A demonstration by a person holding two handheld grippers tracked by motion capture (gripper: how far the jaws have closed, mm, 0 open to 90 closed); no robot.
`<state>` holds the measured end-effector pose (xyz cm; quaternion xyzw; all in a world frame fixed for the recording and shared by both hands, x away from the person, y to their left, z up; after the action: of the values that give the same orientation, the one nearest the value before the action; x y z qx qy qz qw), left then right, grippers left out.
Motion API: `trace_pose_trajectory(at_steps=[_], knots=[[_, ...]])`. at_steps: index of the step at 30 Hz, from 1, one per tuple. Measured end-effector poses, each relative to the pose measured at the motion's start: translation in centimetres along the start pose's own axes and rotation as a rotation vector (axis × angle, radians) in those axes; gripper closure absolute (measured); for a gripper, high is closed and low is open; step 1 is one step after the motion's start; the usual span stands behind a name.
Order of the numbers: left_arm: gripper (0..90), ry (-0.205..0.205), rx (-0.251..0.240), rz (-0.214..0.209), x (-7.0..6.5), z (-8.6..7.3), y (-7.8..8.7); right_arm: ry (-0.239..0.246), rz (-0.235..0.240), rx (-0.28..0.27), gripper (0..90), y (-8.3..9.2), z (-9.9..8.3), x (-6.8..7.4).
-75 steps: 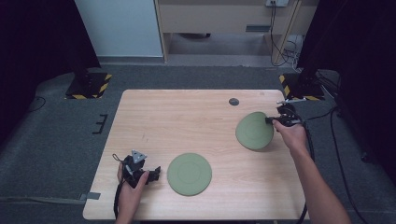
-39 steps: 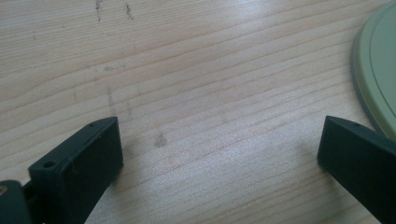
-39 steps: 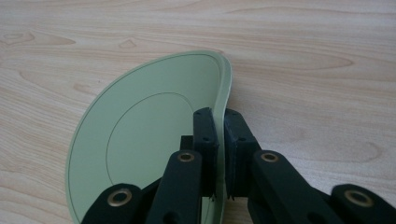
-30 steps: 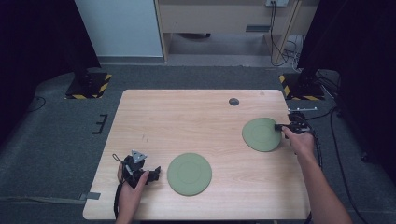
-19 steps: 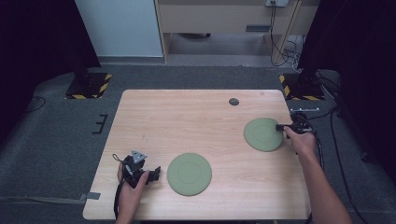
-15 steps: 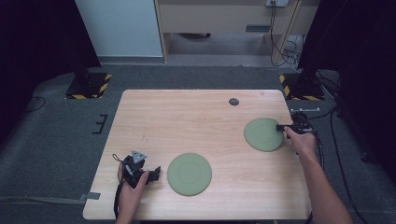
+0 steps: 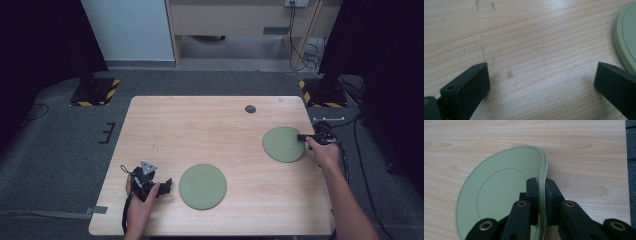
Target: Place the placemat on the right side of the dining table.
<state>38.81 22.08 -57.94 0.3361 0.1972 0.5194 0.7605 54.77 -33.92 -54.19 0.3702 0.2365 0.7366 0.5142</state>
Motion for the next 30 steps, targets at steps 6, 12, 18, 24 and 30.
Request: trace_pose_trajectory(at_steps=[6, 12, 18, 24, 30], knots=[[0.0, -0.002, 0.0, -0.001, -0.1, 0.0, 0.0, -0.008, -0.004, -0.017, 84.0, 0.5, -0.7, -0.1], [0.0, -0.005, 0.001, -0.004, -0.3, 0.0, 0.0, -0.012, -0.016, -0.014, 83.1, 0.9, -1.6, -0.2], [0.0, -0.005, 0.001, -0.005, -0.3, 0.0, 0.0, -0.017, -0.027, -0.017, 81.8, 1.2, -2.1, -0.4], [0.0, -0.005, 0.001, -0.005, -0.3, 0.0, 0.0, -0.042, -0.021, -0.02, 81.4, 1.1, -2.5, -0.8], [0.0, -0.005, 0.001, -0.005, -0.3, 0.0, 0.0, -0.053, -0.028, -0.019, 78.8, 0.9, -2.7, -1.1]])
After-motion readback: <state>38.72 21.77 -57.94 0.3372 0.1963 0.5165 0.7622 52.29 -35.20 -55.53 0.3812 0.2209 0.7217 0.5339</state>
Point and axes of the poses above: each handheld gripper's, and its own axes: y roughly backward along the jaws, z roughly out of its top, x roughly to its left, the point moved 6 cm from there along -y, roughly forward along the jaws, and after that the axes turned 4 degrees about -y, right-handed, at the moved point
